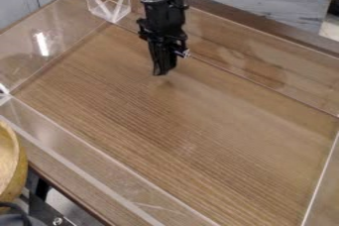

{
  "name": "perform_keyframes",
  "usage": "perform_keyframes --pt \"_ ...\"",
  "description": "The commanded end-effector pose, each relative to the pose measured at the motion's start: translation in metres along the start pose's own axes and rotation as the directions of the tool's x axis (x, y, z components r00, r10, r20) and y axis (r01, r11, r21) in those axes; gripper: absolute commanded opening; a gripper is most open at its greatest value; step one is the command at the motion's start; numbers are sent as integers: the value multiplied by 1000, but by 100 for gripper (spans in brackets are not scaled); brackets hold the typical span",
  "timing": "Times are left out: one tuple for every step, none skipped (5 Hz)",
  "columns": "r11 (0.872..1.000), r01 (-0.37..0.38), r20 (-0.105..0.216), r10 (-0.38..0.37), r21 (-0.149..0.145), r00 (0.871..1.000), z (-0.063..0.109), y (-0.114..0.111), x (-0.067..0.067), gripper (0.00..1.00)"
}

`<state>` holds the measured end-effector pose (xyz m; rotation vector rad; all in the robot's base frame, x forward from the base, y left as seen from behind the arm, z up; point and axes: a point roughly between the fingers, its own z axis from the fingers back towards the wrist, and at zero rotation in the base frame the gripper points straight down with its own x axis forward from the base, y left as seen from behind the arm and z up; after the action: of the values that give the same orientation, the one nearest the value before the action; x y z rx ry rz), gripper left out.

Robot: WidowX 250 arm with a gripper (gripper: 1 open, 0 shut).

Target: Remove the green block from inside the brown bowl and put it on the table

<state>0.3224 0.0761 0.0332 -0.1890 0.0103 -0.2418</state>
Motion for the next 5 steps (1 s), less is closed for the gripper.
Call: perform_keyframes --pt "1000 -3 63 1 31 998 20 8 11 0" --pt "1000 -6 60 4 26 998 20 9 11 0" --pt "1000 -9 59 8 21 998 21 10 11 0" --pt "1000 -13 57 12 16 998 21 11 11 0" --pt "1000 -17 55 16 10 998 22 12 10 0"
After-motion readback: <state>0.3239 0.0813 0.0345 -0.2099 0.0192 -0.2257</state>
